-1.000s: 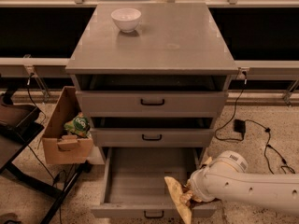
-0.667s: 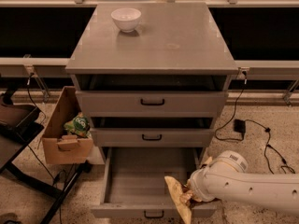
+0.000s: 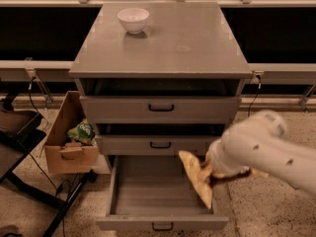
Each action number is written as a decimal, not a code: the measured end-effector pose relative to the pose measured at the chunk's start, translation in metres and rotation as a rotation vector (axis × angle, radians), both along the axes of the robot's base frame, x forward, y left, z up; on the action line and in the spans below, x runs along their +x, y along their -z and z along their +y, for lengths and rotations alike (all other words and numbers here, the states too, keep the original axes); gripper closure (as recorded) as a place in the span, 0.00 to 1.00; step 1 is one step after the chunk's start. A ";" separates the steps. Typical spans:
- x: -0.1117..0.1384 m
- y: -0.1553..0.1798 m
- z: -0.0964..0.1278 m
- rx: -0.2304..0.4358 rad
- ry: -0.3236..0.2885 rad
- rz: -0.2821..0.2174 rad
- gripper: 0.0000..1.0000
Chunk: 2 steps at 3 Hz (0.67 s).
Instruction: Pick brown chip bag from bottom drawer and place on counter
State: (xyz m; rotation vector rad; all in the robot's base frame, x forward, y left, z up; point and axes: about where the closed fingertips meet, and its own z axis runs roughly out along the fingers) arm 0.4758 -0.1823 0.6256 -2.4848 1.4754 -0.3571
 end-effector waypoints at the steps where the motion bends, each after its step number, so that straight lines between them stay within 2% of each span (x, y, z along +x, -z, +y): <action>1: 0.029 -0.115 -0.018 -0.020 0.013 -0.032 1.00; 2: 0.052 -0.181 -0.029 -0.021 0.028 -0.054 1.00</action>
Offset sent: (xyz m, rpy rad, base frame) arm 0.0865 -0.0426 0.2693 -0.0129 -0.0970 -0.0524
